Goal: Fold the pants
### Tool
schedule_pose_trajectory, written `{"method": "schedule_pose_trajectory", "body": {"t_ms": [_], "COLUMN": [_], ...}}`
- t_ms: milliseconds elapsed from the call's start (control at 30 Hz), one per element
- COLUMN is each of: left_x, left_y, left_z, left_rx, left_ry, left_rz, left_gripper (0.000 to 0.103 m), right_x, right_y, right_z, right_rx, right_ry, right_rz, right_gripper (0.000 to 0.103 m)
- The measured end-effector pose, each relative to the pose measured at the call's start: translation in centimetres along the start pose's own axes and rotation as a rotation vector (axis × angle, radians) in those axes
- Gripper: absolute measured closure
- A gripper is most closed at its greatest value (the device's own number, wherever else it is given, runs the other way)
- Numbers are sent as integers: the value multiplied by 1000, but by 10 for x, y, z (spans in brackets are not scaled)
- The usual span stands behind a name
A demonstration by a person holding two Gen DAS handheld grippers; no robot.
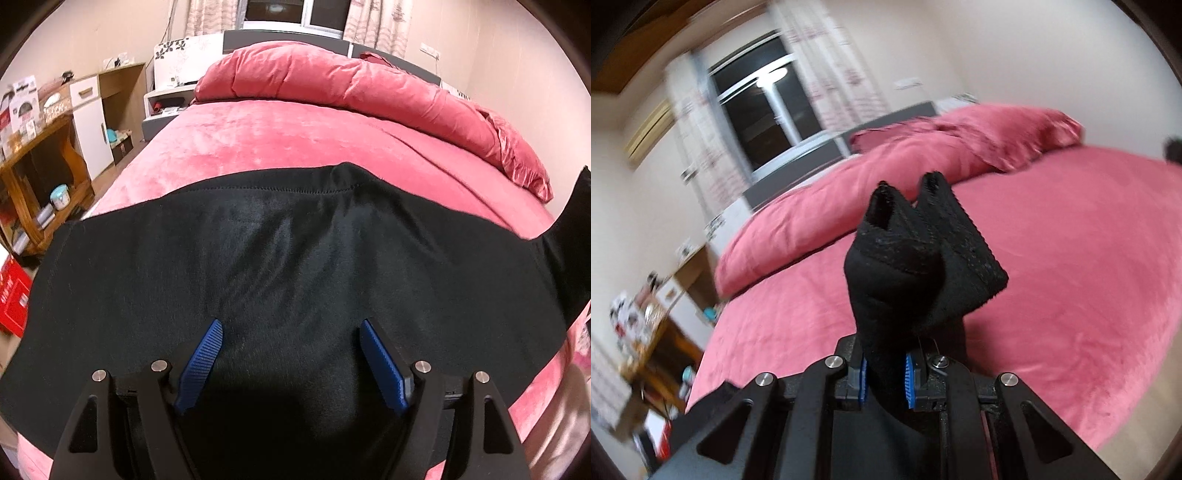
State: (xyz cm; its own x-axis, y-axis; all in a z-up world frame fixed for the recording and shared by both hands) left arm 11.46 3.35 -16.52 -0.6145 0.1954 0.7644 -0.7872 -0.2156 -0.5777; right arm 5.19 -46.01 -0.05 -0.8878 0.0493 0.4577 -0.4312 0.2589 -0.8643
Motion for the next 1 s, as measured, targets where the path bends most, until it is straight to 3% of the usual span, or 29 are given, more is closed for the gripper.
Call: {"method": "schedule_pose_trajectory", "body": {"t_ms": [133,300,533,700,767,833,1000], "left_x": [4,5,11,19,21,22,20], "left_y": [-2,-2,-2,-1,0,2,5], "left_z": [-1,0,3,20,29,37,59], "left_rx": [59,60,107,139,148,154,189], "left_ry": [48,53,121,241,293,337,443], "left_rz": [-14,-16,-25,-47,-68,-97,-180], "left_gripper": [25,25,25,25,25,25,25], "right_x": [3,-5,-33,-54,-63,-70,-50], "right_y": [4,26,91,140,158,172,152], "right_z": [-55,-127,-198,-216,-217,-216,-205], "right_rx": [108,284,533,648,673,667,625], "right_ry": [-101,-210,-313,-363,-366,-389,-426], "right_rz": [12,-38,-189,-308,-374,-433,-367], "right_gripper": [88,88,87,79,71,53,50]}}
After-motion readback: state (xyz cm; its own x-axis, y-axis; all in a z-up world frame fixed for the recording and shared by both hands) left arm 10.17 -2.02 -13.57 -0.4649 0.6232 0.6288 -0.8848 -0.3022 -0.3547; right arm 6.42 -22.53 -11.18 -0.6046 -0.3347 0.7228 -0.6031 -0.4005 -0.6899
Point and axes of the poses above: each gripper's, at about its wrist camera, not at the fingertips, and x roughly against the way its jaws point, z to its right, y to its underside, the point moved 7 cm from there along -x, roughly the way its jaws point, and after that the axes turned 14 degrees about x, right-handed, at the moved point
